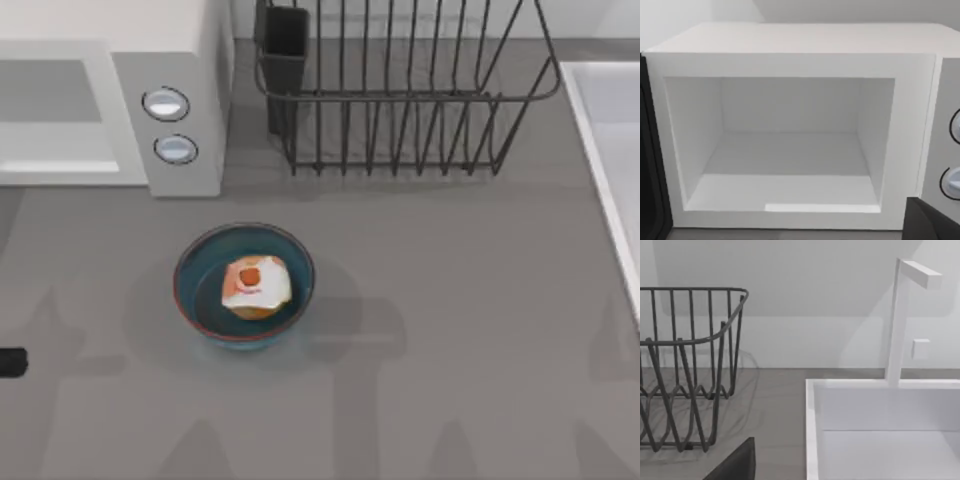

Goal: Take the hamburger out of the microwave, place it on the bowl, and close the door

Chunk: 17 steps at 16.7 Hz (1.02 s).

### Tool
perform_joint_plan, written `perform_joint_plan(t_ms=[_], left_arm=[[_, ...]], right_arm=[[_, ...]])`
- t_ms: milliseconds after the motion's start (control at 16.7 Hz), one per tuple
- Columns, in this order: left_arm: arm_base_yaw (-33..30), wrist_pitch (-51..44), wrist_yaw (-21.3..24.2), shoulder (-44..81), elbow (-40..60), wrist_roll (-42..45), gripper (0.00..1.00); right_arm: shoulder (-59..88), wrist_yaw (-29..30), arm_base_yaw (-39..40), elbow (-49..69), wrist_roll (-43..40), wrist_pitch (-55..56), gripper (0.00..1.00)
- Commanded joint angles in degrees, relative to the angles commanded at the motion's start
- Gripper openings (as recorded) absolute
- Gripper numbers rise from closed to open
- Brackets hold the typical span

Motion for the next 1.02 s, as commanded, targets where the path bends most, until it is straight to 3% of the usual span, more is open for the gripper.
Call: perform_joint_plan(t_ms=[300, 480, 780, 1020], left_arm=[[8.2, 7.9, 8.2, 11.1, 2.6, 0.2, 0.00], [10.8, 10.4, 10.8, 14.4, 3.4, 0.2, 0.00], [9.7, 10.8, 9.7, 14.8, 3.3, 0.3, 0.00], [2.1, 13.2, 2.2, 18.5, 4.6, 0.3, 0.00]], right_arm=[[0.0, 0.0, 0.0, 0.0, 0.0, 0.0, 1.00], [0.0, 0.0, 0.0, 0.0, 0.0, 0.0, 1.00], [0.0, 0.0, 0.0, 0.0, 0.0, 0.0, 1.00], [0.0, 0.0, 0.0, 0.0, 0.0, 0.0, 1.00]])
